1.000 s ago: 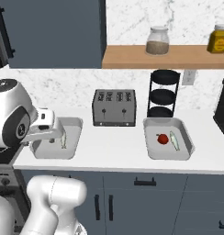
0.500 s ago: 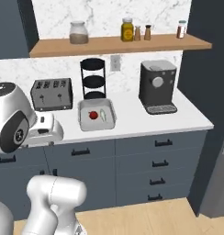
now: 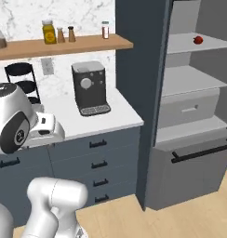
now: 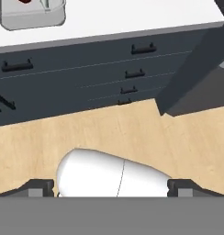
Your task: Place one bell pepper and one fish in each tupperware on the nearby counter, to pack two identical lunches.
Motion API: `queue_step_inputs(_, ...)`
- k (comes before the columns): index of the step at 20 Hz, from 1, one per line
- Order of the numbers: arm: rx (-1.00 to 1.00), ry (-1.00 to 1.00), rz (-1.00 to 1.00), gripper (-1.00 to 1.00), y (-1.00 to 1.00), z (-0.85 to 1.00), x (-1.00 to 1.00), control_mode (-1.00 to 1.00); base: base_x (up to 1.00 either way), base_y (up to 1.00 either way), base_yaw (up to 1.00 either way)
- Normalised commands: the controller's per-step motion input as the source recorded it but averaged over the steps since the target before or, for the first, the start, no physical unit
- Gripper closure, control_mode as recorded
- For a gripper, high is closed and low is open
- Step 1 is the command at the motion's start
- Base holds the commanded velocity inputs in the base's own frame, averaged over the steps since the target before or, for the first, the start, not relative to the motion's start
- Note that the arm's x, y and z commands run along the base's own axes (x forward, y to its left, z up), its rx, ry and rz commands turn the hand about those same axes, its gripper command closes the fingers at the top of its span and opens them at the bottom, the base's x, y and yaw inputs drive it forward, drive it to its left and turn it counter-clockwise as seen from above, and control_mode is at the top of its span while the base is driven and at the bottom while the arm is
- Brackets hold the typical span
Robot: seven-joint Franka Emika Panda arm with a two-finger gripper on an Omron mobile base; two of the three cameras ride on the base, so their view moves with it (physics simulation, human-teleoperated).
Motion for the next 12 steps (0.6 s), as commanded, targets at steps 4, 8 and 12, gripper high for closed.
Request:
queue_step_inputs(4, 0.00, 0.00, 0.00, -1.00, 0.00, 0.00, 0.00, 1.00, 0.49, -1.00, -0.17)
queue_step_inputs(8, 0.00, 0.00, 0.00, -1.00, 0.00, 0.00, 0.00, 1.00, 0.60, -1.00, 0.06)
queue_step_inputs(12, 0.00, 0.00, 0.00, -1.00, 0.00, 0.00, 0.00, 1.00, 0.51, -1.00, 0.08)
